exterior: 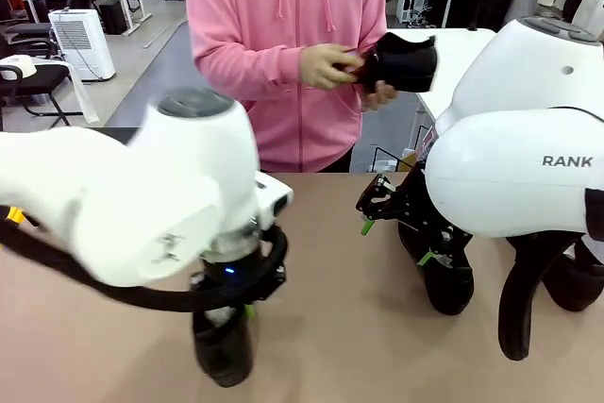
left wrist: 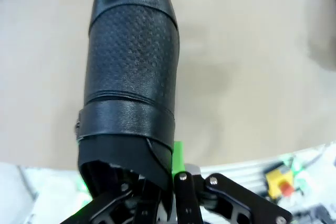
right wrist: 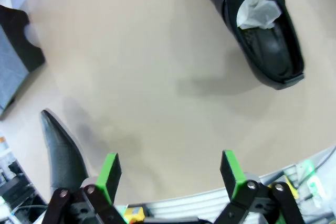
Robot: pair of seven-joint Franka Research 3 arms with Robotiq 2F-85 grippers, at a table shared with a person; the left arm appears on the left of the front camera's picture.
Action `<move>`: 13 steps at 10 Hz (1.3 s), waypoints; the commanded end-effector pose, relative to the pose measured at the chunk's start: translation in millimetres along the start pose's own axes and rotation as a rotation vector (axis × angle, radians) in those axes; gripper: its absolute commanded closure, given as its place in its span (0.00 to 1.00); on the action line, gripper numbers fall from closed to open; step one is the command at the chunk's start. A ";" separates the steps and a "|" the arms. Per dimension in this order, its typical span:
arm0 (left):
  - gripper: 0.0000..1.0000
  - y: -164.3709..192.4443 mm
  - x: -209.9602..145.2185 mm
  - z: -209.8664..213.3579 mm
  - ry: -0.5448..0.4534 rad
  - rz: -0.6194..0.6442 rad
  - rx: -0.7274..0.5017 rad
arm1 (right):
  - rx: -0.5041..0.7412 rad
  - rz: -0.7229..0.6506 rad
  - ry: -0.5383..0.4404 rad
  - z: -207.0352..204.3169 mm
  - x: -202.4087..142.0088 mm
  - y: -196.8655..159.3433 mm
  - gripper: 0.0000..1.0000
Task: Organize the shoes by placing them on the stand.
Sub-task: Place the Shoe from the middle of the table onto the Shoes Stand.
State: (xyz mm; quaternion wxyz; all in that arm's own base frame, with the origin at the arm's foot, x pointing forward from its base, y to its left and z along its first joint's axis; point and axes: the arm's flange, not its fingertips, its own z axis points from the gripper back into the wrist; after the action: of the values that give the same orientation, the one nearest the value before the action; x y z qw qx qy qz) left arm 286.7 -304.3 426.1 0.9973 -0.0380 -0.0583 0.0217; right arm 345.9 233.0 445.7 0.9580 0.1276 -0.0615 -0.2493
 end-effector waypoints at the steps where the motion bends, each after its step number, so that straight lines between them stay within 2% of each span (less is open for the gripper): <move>1: 1.00 72.4 -0.8 62.4 -0.210 -0.018 0.041 | 0.002 0.015 0.002 0.3 1.3 1.4 0.00; 5: 1.00 163.8 81.6 98.4 -0.566 -0.053 0.242 | 0.002 0.015 0.002 0.3 1.3 1.4 0.00; 7: 1.00 200.1 132.8 97.1 -0.566 -0.048 0.315 | 0.002 0.015 0.002 0.3 1.3 1.4 0.00; 10: 1.00 235.7 189.6 68.0 -0.472 -0.041 0.338 | 0.002 0.015 0.002 0.3 1.3 1.4 0.00; 12: 1.00 241.4 203.0 57.0 -0.435 -0.045 0.270 | 0.002 0.015 0.002 0.3 1.3 1.4 0.00; 13: 1.00 247.9 186.1 52.5 -0.445 -0.032 0.321 | 0.002 0.015 0.002 0.3 1.3 1.4 0.00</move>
State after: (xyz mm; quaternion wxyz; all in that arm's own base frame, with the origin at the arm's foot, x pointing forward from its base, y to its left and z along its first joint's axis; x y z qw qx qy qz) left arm 470.7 -47.3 469.4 0.9590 0.1132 -0.2590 0.0189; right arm 346.0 233.5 446.1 0.9581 0.1278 -0.0617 -0.2489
